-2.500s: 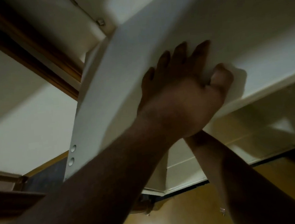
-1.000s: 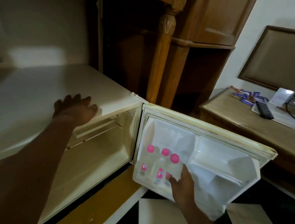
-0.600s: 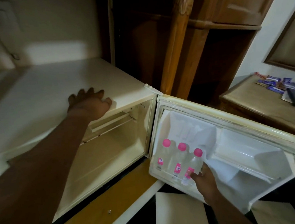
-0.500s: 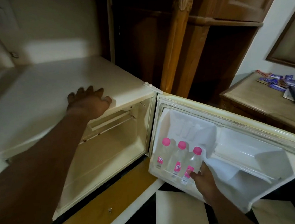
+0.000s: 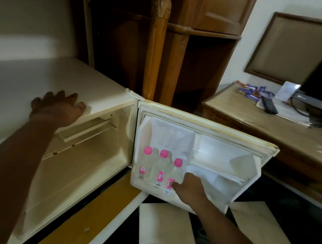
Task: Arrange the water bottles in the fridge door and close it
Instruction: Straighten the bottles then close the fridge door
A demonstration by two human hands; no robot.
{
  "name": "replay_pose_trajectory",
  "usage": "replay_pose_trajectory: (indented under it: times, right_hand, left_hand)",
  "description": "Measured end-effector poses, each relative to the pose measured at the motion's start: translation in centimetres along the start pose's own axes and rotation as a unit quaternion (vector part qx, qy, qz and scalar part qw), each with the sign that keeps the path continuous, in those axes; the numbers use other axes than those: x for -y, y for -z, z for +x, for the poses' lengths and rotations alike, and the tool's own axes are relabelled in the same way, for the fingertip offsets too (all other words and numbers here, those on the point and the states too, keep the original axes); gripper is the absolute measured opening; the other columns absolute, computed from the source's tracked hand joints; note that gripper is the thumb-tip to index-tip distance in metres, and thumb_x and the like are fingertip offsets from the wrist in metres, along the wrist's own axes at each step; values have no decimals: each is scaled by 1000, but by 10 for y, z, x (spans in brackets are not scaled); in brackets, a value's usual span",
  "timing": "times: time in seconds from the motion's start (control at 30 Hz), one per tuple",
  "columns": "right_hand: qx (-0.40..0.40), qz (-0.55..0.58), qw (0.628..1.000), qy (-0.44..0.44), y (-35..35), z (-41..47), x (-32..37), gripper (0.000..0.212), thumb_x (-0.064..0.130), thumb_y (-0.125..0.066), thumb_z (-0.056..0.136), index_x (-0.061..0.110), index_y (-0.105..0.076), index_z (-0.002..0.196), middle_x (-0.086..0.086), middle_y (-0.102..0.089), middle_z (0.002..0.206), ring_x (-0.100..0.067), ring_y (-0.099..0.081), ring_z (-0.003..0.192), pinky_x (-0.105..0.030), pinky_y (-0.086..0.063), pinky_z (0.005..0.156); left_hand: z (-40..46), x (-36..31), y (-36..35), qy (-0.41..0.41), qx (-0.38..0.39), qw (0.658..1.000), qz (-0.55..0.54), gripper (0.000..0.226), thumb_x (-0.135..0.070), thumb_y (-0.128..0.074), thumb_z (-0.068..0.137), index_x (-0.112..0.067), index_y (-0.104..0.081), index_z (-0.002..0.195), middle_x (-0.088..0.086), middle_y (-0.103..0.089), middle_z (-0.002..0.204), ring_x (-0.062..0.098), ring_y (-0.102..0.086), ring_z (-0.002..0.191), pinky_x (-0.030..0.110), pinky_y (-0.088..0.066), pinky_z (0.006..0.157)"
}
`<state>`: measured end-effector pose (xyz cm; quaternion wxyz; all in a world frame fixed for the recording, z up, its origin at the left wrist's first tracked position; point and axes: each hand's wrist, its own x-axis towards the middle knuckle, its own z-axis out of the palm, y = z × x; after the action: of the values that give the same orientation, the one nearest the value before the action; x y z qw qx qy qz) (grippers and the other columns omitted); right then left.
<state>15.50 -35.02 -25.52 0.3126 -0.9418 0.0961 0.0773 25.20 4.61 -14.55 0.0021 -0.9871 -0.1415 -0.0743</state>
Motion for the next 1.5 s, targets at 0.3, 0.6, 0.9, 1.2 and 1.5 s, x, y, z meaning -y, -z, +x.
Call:
replay_pose_trajectory:
  times: [0.3,0.6,0.9,1.2,1.5]
  right_hand:
    - [-205,-302,893,265,91,36,52,86,71,-43,86,24,-16,152,-10,-10,164,-37,-4,150,-56,-12,117]
    - [-128,-385,904,134,121,80,19,112,96,5,60,30,-3,150,-13,-17,162,-46,-22,143,-71,-14,110]
    - [-45,-441,871,213,116,0,29,131,96,13,50,16,-3,152,-25,-8,161,-48,-18,144,-61,-25,113]
    - [98,-353,859,357,85,-69,81,115,91,-22,72,11,0,153,-16,4,163,-33,6,150,-47,-2,119]
    - [153,-225,804,530,25,-39,156,101,86,-2,76,22,-15,153,6,-6,164,-3,7,147,-27,7,114]
  left_hand:
    - [-3,6,-1,2,-3,1000,-28,71,-67,-15,91,-32,-23,152,5,-24,161,32,-21,144,49,-19,114]
    - [4,11,-8,5,-29,999,-33,79,-76,-18,84,-34,-31,149,5,-32,157,31,-30,140,49,-27,110]
    - [-65,13,18,168,-62,984,-2,94,-87,-22,73,-16,-56,125,27,-42,136,46,-42,119,50,-32,97]
    - [-100,59,15,194,-70,978,-26,105,-96,-3,59,-18,-56,106,24,-50,111,40,-48,104,47,-34,89]
    - [-140,60,31,244,-74,966,-31,84,-82,-16,73,-24,-57,118,13,-52,125,32,-46,115,44,-36,95]
